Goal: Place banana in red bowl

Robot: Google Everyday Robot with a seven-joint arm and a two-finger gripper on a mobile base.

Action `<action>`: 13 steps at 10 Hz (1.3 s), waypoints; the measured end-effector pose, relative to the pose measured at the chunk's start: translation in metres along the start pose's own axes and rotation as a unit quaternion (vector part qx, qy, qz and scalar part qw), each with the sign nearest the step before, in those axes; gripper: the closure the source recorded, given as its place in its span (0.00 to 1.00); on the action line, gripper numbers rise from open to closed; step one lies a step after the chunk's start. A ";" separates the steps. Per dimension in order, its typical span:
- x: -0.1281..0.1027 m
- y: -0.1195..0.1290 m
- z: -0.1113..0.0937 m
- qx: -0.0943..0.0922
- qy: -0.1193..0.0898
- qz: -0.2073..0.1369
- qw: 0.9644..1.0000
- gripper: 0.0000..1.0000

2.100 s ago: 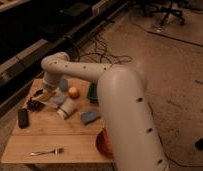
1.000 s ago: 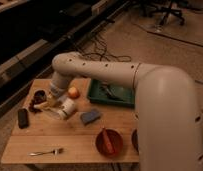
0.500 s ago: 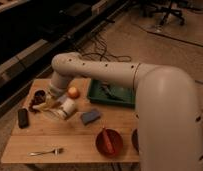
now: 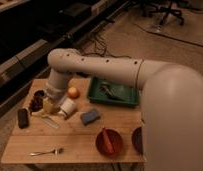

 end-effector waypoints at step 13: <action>0.152 0.018 -0.008 0.092 0.060 0.174 0.979 1.00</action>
